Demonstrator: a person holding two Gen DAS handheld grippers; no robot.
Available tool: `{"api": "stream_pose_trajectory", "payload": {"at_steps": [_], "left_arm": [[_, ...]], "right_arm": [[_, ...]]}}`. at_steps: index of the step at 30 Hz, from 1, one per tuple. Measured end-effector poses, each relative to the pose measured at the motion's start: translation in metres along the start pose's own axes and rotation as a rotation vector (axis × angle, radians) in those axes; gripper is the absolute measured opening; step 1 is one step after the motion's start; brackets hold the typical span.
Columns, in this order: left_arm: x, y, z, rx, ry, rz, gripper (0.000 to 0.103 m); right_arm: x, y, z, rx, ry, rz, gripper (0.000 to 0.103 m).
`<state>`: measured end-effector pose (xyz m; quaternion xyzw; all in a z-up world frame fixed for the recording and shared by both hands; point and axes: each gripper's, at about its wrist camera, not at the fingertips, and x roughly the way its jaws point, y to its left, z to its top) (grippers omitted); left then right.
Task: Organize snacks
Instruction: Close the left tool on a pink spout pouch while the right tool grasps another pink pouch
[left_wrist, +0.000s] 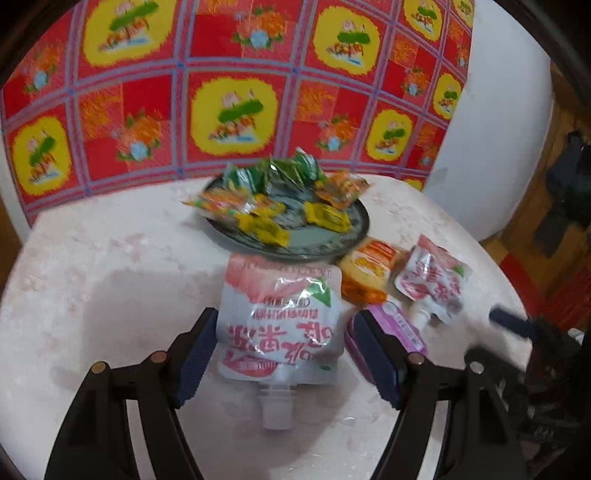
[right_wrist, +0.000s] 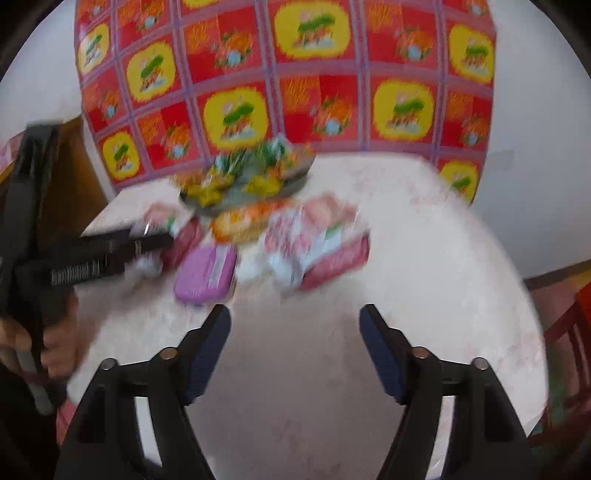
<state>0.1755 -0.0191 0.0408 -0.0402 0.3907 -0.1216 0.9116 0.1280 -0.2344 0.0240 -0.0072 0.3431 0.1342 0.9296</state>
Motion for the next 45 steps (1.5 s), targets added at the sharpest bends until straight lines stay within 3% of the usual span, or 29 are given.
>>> {"api": "stream_pose_trajectory", "payload": {"at_steps": [5,8,10,13,15,19,27,31,33,36,45], "left_arm": [[0.004,0.003,-0.001,-0.019,0.027,-0.001,0.073],[0.002,0.002,-0.002,-0.012,0.021,-0.021,0.073],[0.003,0.003,-0.001,-0.017,0.028,-0.034,0.073],[0.003,0.003,0.0,-0.018,0.031,-0.04,0.073],[0.003,0.003,0.0,-0.019,0.03,-0.045,0.073],[0.002,0.004,-0.001,-0.02,0.025,-0.053,0.073],[0.002,0.004,0.0,-0.02,0.026,-0.055,0.073],[0.001,0.004,0.0,-0.021,0.027,-0.056,0.073],[0.001,0.004,0.0,-0.02,0.026,-0.055,0.073],[0.002,0.004,-0.001,-0.02,0.026,-0.055,0.073],[-0.001,0.003,-0.001,-0.014,0.009,-0.069,0.073]], "right_arm": [[0.025,-0.005,0.026,0.106,0.038,-0.009,0.086],[0.035,-0.012,0.035,0.188,-0.006,-0.104,0.086],[0.042,-0.015,0.038,0.189,0.015,-0.145,0.086],[0.056,-0.021,0.037,0.208,0.079,-0.097,0.086],[0.055,-0.022,0.035,0.193,0.064,-0.081,0.071],[0.053,-0.037,0.035,0.163,0.078,-0.008,0.07],[0.049,-0.043,0.033,-0.142,0.132,0.208,0.072],[0.039,-0.062,0.041,-0.066,0.064,0.093,0.086],[0.03,-0.071,0.043,0.069,0.004,0.122,0.101],[0.032,-0.065,0.042,0.199,0.002,0.051,0.103],[0.071,-0.034,0.045,0.315,0.127,-0.283,0.103]]}}
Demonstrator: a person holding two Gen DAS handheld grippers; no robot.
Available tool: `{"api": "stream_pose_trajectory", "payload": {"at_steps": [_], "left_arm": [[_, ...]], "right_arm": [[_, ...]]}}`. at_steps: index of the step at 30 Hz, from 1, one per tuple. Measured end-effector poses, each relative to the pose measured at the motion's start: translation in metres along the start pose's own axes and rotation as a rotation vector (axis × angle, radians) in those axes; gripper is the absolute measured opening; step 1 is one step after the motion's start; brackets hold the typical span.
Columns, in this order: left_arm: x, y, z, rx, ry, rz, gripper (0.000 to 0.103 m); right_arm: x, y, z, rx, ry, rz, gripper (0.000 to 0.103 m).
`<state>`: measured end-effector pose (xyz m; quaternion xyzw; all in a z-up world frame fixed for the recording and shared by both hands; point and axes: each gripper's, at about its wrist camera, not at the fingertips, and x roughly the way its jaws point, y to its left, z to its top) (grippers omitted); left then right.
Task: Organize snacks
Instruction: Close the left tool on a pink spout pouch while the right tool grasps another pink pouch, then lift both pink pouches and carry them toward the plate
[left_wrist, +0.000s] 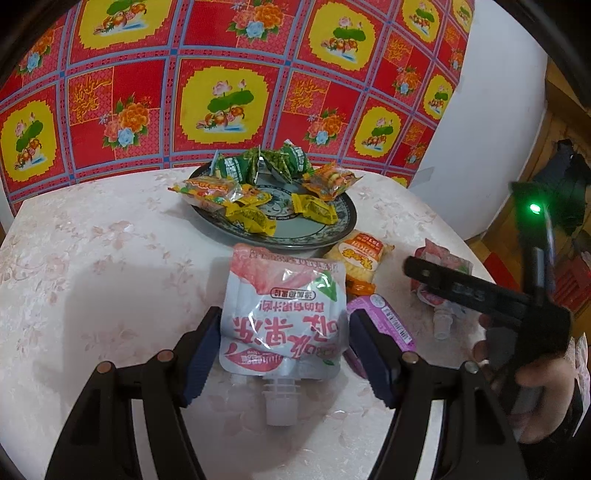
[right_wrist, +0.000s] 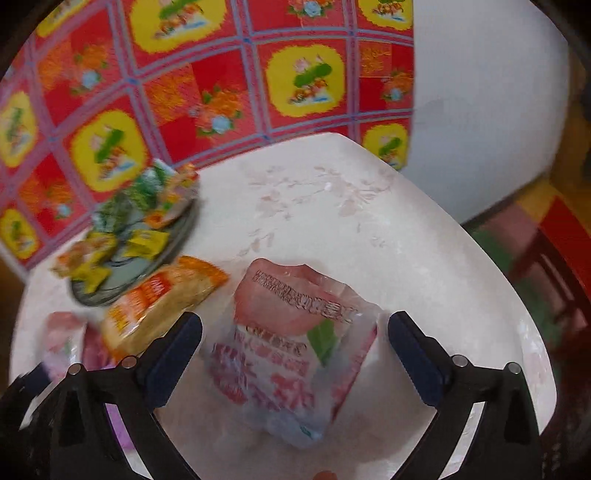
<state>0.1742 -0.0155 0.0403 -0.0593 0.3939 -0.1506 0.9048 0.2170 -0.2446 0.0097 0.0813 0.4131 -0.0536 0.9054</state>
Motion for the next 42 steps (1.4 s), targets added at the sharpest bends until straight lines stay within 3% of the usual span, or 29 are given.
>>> {"api": "stream_pose_trajectory", "payload": {"at_steps": [2,3,4,9,14,15,20,22,23,26,27,30,34,42], "left_arm": [[-0.002,0.0,0.0,0.002,-0.005,-0.005,0.073],[-0.002,0.001,0.0,0.002,-0.004,-0.006,0.073],[-0.002,0.001,0.0,0.003,-0.002,-0.006,0.073],[-0.002,0.0,0.0,0.003,-0.004,-0.005,0.073],[-0.008,-0.004,-0.003,0.031,-0.036,-0.016,0.049],[-0.009,-0.005,-0.003,0.033,-0.042,-0.014,0.044],[-0.007,-0.003,-0.002,0.022,-0.031,-0.018,0.045],[-0.006,-0.002,-0.001,0.015,-0.026,-0.002,0.054],[-0.007,-0.002,-0.001,0.017,-0.033,0.001,0.062],[-0.013,-0.007,-0.003,0.045,-0.07,-0.011,0.063],[-0.014,-0.012,-0.004,0.066,-0.074,-0.016,0.063],[-0.008,-0.018,-0.003,0.09,-0.051,0.008,0.069],[0.004,-0.022,0.002,0.085,0.009,0.111,0.072],[0.011,-0.03,0.011,0.077,0.082,0.119,0.083]], "right_arm": [[0.002,0.001,0.003,0.003,0.003,-0.013,0.101],[0.0,0.0,0.003,0.005,-0.004,-0.001,0.093],[-0.003,-0.001,0.002,0.003,-0.021,0.026,0.084],[-0.011,0.006,-0.006,-0.198,0.001,0.226,0.081],[-0.019,0.006,-0.014,-0.434,0.044,0.351,0.081],[-0.019,0.005,-0.014,-0.456,0.042,0.336,0.081],[-0.034,0.003,-0.024,-0.477,0.008,0.206,0.089],[-0.04,0.002,-0.029,-0.495,0.002,0.168,0.089],[-0.041,0.001,-0.03,-0.495,0.003,0.166,0.089],[-0.04,-0.004,-0.029,-0.459,0.011,0.199,0.087],[-0.039,-0.005,-0.028,-0.445,0.012,0.214,0.075],[-0.039,-0.004,-0.027,-0.449,-0.009,0.226,0.075],[-0.041,0.001,-0.03,-0.473,-0.032,0.237,0.075],[-0.035,0.001,-0.038,-0.483,-0.075,0.237,0.077]]}}
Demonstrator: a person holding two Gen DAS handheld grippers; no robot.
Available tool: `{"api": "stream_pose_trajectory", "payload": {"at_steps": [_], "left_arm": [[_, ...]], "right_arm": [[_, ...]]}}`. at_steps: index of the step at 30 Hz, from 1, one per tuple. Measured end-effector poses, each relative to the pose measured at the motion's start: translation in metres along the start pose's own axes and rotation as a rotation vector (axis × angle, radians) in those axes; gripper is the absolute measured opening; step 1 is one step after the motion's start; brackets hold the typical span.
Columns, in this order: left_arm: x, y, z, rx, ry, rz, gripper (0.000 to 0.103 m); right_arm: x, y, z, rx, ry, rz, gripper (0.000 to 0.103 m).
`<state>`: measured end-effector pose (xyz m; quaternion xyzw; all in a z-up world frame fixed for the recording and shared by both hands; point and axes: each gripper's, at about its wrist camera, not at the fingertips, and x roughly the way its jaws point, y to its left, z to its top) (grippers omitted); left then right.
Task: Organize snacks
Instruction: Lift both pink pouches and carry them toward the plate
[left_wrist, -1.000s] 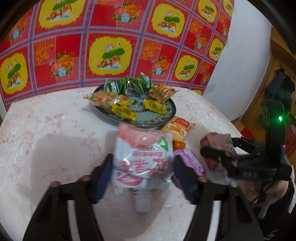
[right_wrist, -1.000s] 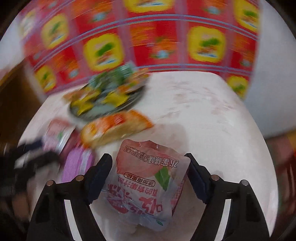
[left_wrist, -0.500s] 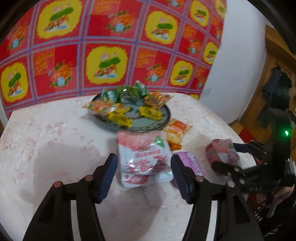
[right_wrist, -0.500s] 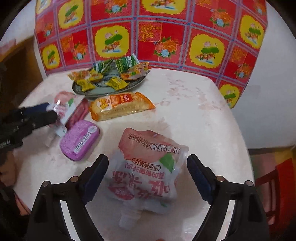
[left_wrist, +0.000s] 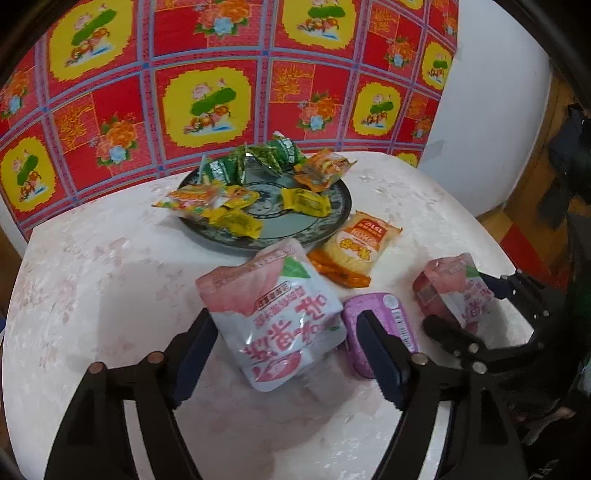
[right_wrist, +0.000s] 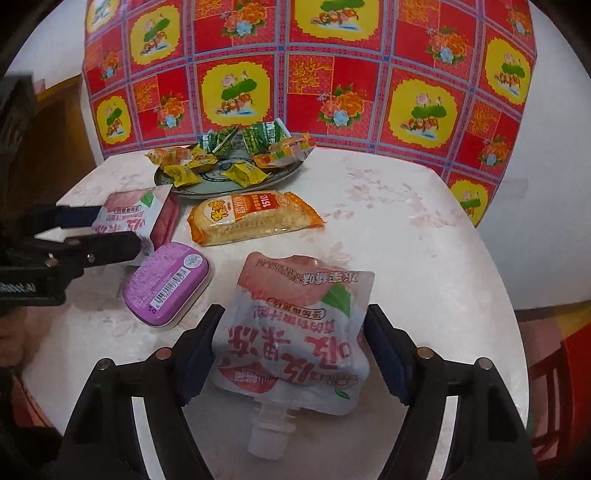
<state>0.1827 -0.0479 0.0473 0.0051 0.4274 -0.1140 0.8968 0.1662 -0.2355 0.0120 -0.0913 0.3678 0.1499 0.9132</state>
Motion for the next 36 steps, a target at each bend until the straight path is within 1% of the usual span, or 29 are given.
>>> {"api": "stream_pose_trajectory", "payload": {"at_steps": [1,5,7,9,10,11,15,17,19,20,24,25,27,29,31,34,36], "left_arm": [[0.002,0.001,0.002,-0.017,0.006,0.003,0.083],[0.012,0.011,0.012,-0.155,0.043,0.005,0.083],[0.017,0.012,0.015,-0.175,0.059,0.011,0.083],[0.02,0.008,0.015,-0.167,0.067,0.0,0.079],[0.02,0.005,0.014,-0.153,0.063,0.009,0.07],[0.019,0.001,0.013,-0.13,0.053,0.02,0.07],[0.012,-0.008,0.004,-0.038,0.025,0.026,0.07],[0.007,-0.007,0.003,-0.024,0.012,0.02,0.07],[-0.001,-0.003,0.005,-0.031,-0.007,0.012,0.07],[-0.009,0.0,0.008,-0.041,-0.03,0.01,0.07],[-0.033,0.013,0.027,-0.083,-0.097,0.023,0.07],[-0.037,0.016,0.032,-0.081,-0.111,0.022,0.07],[-0.038,0.02,0.048,-0.044,-0.125,0.05,0.07],[-0.031,0.025,0.063,-0.024,-0.114,0.093,0.07],[-0.019,0.032,0.076,-0.033,-0.095,0.114,0.07],[0.0,0.039,0.09,-0.036,-0.089,0.105,0.07],[0.015,0.046,0.098,-0.053,-0.096,0.085,0.07]], "right_arm": [[0.0,0.001,-0.001,-0.005,-0.007,-0.004,0.077],[0.001,-0.003,0.0,-0.002,-0.003,0.017,0.077],[0.001,-0.003,0.0,-0.003,-0.003,0.025,0.077],[0.001,-0.003,0.0,-0.008,-0.004,0.029,0.077],[0.001,-0.003,0.0,-0.005,-0.004,0.033,0.077],[0.0,-0.004,0.001,0.002,-0.003,0.039,0.077],[0.0,-0.01,0.005,0.027,0.002,0.062,0.071],[-0.001,-0.014,0.009,0.04,0.009,0.087,0.071],[-0.007,-0.015,0.018,0.041,-0.012,0.108,0.07],[-0.01,-0.015,0.02,0.037,-0.02,0.108,0.07],[-0.018,-0.014,0.047,0.012,-0.055,0.139,0.07],[-0.017,-0.014,0.055,0.006,-0.06,0.148,0.071],[-0.012,-0.012,0.073,-0.019,-0.073,0.141,0.071],[-0.006,-0.008,0.092,-0.051,-0.099,0.146,0.071],[0.001,-0.004,0.11,-0.074,-0.112,0.195,0.071],[0.019,0.004,0.137,-0.093,-0.084,0.288,0.071],[0.036,0.008,0.153,-0.124,-0.081,0.3,0.071]]}}
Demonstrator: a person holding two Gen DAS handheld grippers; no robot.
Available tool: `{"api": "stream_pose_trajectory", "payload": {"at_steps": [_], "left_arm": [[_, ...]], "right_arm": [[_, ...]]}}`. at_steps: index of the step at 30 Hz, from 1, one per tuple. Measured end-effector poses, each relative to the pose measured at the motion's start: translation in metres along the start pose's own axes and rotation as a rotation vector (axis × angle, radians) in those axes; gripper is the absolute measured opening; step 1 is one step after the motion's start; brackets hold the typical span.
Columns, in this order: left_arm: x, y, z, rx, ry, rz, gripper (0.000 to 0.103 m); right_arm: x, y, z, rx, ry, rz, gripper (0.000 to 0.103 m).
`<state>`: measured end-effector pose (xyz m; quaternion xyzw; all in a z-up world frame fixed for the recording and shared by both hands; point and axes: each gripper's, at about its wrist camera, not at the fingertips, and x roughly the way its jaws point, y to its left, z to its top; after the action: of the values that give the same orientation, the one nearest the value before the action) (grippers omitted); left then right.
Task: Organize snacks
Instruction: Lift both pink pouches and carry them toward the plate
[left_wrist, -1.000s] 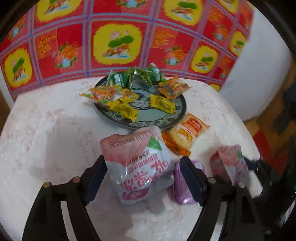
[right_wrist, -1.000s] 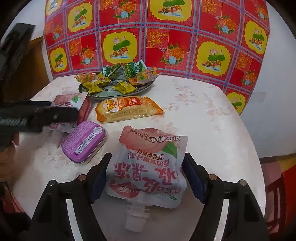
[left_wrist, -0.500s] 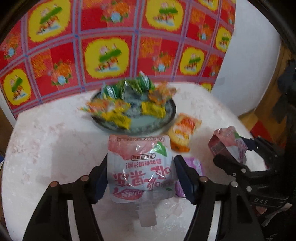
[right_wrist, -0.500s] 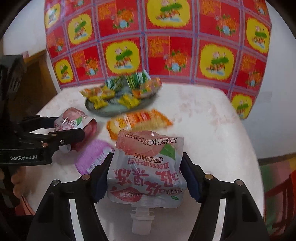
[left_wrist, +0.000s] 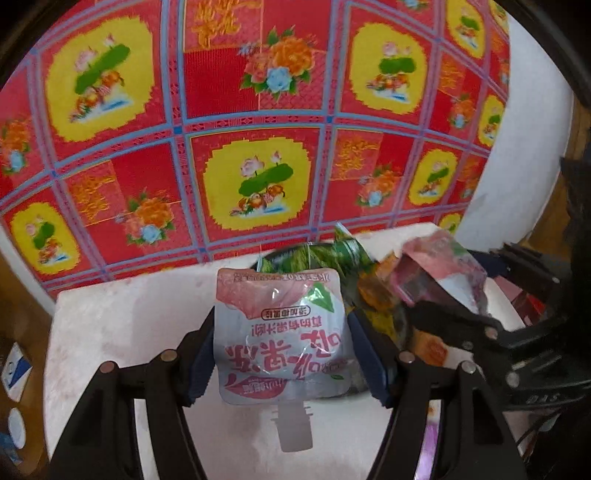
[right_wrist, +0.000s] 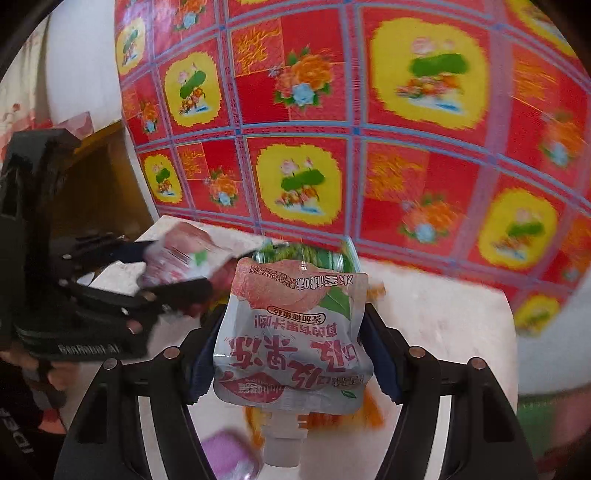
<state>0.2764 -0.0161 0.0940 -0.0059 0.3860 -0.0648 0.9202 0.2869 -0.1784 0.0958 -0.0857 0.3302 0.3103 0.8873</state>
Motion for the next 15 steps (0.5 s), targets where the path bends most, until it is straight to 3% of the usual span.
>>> {"api": "stream_pose_trajectory", "payload": {"at_steps": [6,9,15], "left_arm": [[0.03,0.013,0.001,-0.039,-0.011,0.002,0.07],[0.035,0.019,-0.004,-0.074,-0.038,-0.027,0.071],[0.034,0.014,-0.012,-0.03,-0.076,0.002,0.07]], "right_arm": [[0.045,-0.017,0.021,-0.02,0.055,-0.035,0.071],[0.052,-0.015,0.016,-0.038,0.084,-0.014,0.071],[0.05,0.001,0.009,-0.133,0.066,-0.067,0.071]]}}
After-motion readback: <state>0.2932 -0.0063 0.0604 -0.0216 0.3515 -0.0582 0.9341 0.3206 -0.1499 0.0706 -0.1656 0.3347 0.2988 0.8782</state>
